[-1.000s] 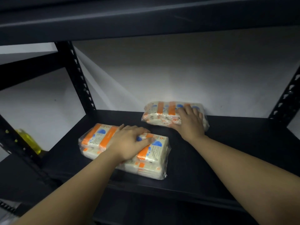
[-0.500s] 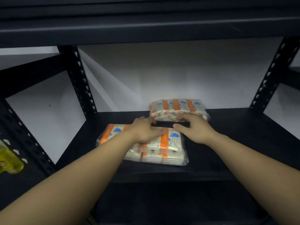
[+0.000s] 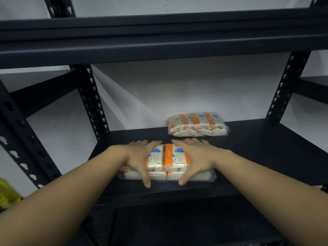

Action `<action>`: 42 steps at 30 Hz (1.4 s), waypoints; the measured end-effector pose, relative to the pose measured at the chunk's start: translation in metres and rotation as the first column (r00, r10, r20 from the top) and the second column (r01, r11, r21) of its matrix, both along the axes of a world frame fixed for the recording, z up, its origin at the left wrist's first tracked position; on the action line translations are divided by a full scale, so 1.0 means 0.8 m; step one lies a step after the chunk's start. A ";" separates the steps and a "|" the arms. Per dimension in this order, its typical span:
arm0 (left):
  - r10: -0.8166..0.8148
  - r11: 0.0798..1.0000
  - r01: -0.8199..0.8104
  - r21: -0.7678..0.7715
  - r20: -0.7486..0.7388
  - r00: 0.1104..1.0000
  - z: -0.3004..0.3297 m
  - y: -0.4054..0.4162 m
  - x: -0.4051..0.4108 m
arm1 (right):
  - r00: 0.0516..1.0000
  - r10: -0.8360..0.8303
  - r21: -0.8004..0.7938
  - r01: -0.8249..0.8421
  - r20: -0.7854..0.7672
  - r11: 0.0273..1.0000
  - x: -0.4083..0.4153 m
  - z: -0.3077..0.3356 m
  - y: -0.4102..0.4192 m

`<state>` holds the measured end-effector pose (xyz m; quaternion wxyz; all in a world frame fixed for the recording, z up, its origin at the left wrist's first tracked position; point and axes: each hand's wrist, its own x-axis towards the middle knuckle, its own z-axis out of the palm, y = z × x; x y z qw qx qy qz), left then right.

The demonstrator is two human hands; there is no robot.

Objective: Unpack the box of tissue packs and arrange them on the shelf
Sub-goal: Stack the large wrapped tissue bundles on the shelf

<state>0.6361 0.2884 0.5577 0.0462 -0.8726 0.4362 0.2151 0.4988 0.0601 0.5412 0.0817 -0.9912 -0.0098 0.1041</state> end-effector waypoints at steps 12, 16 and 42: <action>-0.074 0.986 0.073 -0.150 -0.001 0.997 -0.008 -0.044 -0.013 | 0.999 0.037 0.028 -0.038 0.024 0.999 -0.020 0.003 -0.050; -0.081 0.980 0.075 -0.183 -0.025 0.996 -0.017 -0.068 -0.024 | 0.999 0.014 0.027 -0.015 0.034 1.000 -0.034 0.000 -0.073; 0.313 0.370 -0.470 -0.801 -0.369 0.875 -0.097 0.034 -0.084 | 0.737 -0.607 0.800 0.154 0.298 0.580 -0.133 -0.097 -0.069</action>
